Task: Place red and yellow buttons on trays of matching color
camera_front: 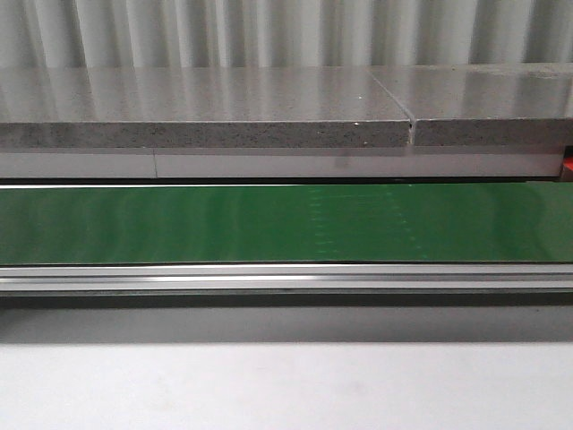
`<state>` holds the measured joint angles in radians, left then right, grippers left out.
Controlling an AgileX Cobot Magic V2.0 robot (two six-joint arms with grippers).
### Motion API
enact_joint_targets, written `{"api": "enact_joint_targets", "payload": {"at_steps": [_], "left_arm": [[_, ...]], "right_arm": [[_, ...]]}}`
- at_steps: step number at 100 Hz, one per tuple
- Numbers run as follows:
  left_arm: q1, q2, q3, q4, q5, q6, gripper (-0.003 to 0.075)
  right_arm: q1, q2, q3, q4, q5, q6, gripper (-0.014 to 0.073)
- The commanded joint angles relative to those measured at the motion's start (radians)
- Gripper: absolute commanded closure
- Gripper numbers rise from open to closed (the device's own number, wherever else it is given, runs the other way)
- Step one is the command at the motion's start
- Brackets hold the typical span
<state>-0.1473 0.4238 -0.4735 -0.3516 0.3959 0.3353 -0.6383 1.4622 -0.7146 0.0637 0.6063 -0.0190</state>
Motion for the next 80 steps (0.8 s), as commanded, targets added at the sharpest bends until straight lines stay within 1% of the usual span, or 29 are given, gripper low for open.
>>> {"api": "enact_joint_targets", "payload": {"at_steps": [1, 11, 16, 19, 41, 59, 68, 80], "left_arm": [[-0.008, 0.004, -0.026, -0.018, -0.075, -0.003, 0.074], [-0.008, 0.004, -0.026, -0.018, -0.075, -0.003, 0.074], [-0.008, 0.004, -0.026, -0.018, -0.075, -0.003, 0.074], [-0.008, 0.004, -0.026, -0.018, -0.075, -0.003, 0.074], [-0.008, 0.004, -0.026, -0.018, -0.075, -0.003, 0.074], [-0.008, 0.004, -0.026, -0.018, -0.075, -0.003, 0.074], [-0.008, 0.004, -0.026, -0.018, -0.075, -0.003, 0.074], [-0.008, 0.004, -0.026, -0.018, -0.075, -0.003, 0.074]], "right_arm": [[-0.006, -0.024, -0.019, -0.015, -0.023, -0.002, 0.0311], [-0.006, -0.028, -0.02, -0.015, -0.014, -0.002, 0.0116], [-0.006, -0.028, -0.025, -0.015, -0.006, -0.002, 0.0054], [-0.006, -0.028, -0.033, -0.015, 0.003, -0.002, 0.0034], [-0.006, -0.046, -0.087, -0.015, 0.075, -0.002, 0.0032], [0.009, -0.147, -0.103, 0.002, 0.095, -0.002, 0.0032], [0.053, -0.224, -0.103, 0.024, 0.09, -0.002, 0.0032], [0.17, -0.331, -0.103, 0.024, 0.085, -0.025, 0.0032]]}}
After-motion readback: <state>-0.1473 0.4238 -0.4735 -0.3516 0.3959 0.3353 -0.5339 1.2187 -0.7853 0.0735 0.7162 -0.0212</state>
